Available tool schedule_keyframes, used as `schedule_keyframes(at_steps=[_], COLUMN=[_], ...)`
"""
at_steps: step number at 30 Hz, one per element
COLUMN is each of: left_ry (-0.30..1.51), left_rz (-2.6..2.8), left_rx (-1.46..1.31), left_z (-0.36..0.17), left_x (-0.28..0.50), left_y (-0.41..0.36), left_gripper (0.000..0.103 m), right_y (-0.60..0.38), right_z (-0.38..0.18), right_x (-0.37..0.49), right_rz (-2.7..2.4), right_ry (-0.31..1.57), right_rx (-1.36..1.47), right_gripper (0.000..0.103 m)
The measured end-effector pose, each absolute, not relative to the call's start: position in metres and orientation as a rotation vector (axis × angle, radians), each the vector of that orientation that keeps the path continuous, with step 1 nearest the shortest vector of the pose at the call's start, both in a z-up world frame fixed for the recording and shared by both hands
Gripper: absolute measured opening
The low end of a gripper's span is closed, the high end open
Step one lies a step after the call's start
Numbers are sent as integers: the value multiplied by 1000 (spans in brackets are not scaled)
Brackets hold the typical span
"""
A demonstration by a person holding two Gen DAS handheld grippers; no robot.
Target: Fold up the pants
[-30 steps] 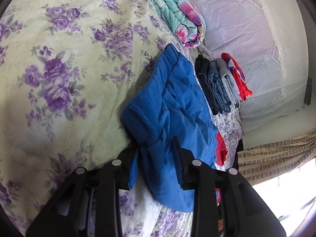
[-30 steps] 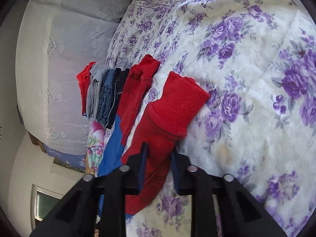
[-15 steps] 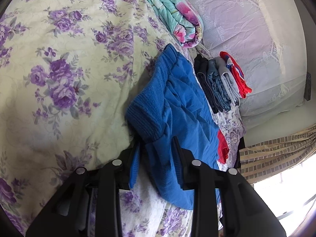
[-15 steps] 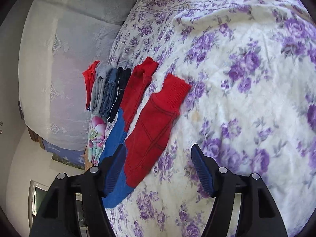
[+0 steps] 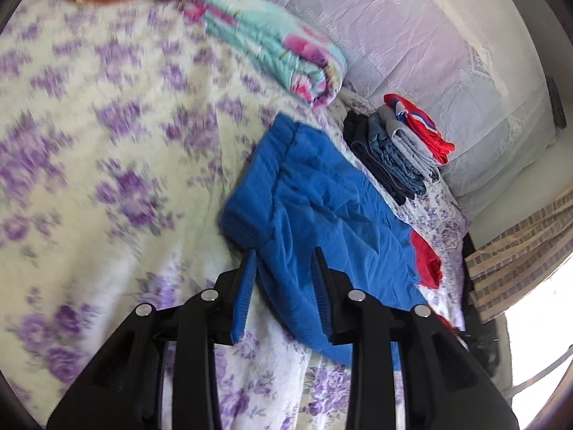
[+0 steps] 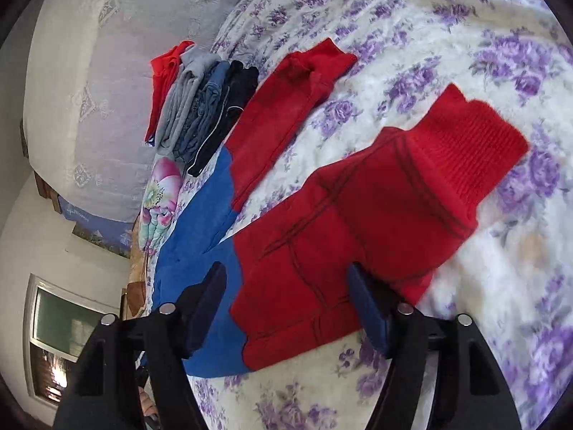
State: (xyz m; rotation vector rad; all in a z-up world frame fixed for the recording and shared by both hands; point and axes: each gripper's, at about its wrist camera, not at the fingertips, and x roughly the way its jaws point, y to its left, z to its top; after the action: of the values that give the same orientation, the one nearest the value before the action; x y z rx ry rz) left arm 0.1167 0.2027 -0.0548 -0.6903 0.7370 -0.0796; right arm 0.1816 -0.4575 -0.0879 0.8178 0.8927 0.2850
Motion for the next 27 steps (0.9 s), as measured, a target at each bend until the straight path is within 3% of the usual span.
schedule_keyframes(at_steps=[2, 5, 7, 10, 12, 16, 19, 22, 25, 27], left_ry=[713, 737, 768, 903, 910, 871, 802, 788, 857, 898], left_rz=[-80, -164, -182, -98, -92, -171, -155, -137, -111, -119], left_rx=[-642, -534, -434, -312, -329, -345, -366, -368, -412, -424], left_z=[-44, -31, -31, -61, -74, -42, -13, -1, -12, -19], left_x=[115, 134, 153, 183, 187, 189, 210, 247, 290, 314], left_y=[196, 165, 136, 118, 124, 130, 149, 170, 192, 200], left_gripper=[34, 41, 54, 56, 53, 56, 74, 74, 73, 73], right_y=[-446, -423, -410, -414, -424, -446, -475, -513, -547, -560], right_z=[-67, -50, -58, -102, -97, -56, -32, -34, -48, -61], right_x=[170, 175, 188, 206, 200, 200, 231, 273, 316, 340], right_rz=[318, 404, 412, 367, 400, 431, 384, 320, 257, 239], right_ry=[841, 810, 866, 1006, 972, 869, 783, 756, 767, 806], right_rx=[752, 685, 639, 642, 663, 719, 710, 774, 835, 866], right_gripper=[79, 92, 92, 92, 91, 92, 92, 92, 82, 69])
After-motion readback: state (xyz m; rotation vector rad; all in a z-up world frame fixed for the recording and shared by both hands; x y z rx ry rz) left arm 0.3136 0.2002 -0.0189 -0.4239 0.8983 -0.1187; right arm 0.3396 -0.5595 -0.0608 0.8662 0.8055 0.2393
